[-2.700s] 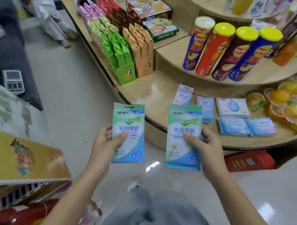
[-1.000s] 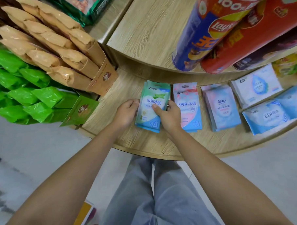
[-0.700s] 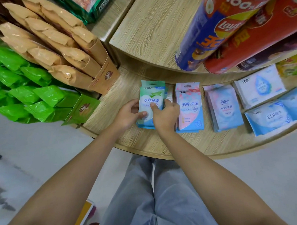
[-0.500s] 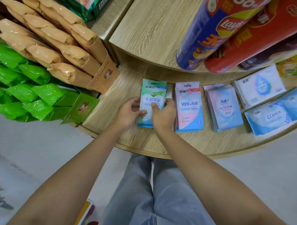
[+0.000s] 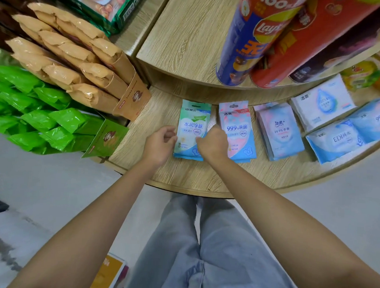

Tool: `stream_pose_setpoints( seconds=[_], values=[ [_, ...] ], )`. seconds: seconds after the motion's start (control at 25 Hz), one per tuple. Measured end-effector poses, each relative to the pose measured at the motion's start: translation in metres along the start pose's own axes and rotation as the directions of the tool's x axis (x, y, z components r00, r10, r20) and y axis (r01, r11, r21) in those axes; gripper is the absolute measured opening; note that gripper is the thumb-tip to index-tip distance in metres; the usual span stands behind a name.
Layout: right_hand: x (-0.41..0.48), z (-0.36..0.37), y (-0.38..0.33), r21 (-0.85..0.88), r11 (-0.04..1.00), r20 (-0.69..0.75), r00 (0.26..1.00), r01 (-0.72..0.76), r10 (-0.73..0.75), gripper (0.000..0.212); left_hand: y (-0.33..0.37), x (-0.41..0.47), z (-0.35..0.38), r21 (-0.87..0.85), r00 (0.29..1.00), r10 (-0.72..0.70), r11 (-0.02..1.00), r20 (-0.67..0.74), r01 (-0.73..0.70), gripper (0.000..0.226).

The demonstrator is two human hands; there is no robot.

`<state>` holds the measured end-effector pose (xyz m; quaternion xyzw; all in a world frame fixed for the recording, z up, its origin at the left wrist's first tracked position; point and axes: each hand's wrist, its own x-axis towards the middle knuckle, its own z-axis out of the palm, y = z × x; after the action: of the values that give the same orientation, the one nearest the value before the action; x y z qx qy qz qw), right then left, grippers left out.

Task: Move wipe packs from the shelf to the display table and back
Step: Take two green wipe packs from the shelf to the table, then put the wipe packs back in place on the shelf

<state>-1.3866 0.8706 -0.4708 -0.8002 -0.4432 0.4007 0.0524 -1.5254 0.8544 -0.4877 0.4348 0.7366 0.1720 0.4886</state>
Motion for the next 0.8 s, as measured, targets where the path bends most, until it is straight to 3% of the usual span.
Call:
stream_pose_setpoints(
  seconds=[0.16, 0.28, 0.36, 0.56, 0.68, 0.8],
  values=[
    [-0.044, -0.047, 0.015, -0.010, 0.988, -0.020, 0.988, 0.151, -0.152, 0.029, 0.002, -0.039, -0.015, -0.019, 0.996, 0.083, 0.996, 0.033, -0.083, 0.015],
    [-0.085, -0.077, 0.056, 0.120, 0.989, -0.115, 0.990, 0.092, -0.078, 0.027, 0.011, -0.072, -0.016, -0.019, 0.957, 0.153, 0.988, 0.248, -0.153, 0.020],
    [-0.118, -0.083, 0.092, 0.277, 0.961, -0.167, 0.985, 0.015, 0.033, 0.023, 0.019, -0.091, -0.008, 0.063, 0.893, 0.221, 0.962, 0.391, -0.266, 0.019],
    [-0.219, -0.062, 0.189, 0.519, 0.843, -0.259, 0.913, -0.145, 0.316, 0.019, 0.044, -0.142, 0.048, 0.187, 0.648, 0.309, 0.793, 0.696, -0.579, 0.012],
    [-0.285, -0.038, 0.246, 0.706, 0.670, -0.257, 0.798, -0.231, 0.545, 0.019, 0.065, -0.179, 0.107, 0.144, 0.456, 0.294, 0.689, 0.840, -0.710, 0.014],
    [-0.348, -0.011, 0.297, 0.843, 0.469, -0.216, 0.634, -0.262, 0.742, 0.016, 0.086, -0.235, 0.175, 0.094, 0.276, 0.225, 0.591, 0.935, -0.801, 0.013]
  ],
)
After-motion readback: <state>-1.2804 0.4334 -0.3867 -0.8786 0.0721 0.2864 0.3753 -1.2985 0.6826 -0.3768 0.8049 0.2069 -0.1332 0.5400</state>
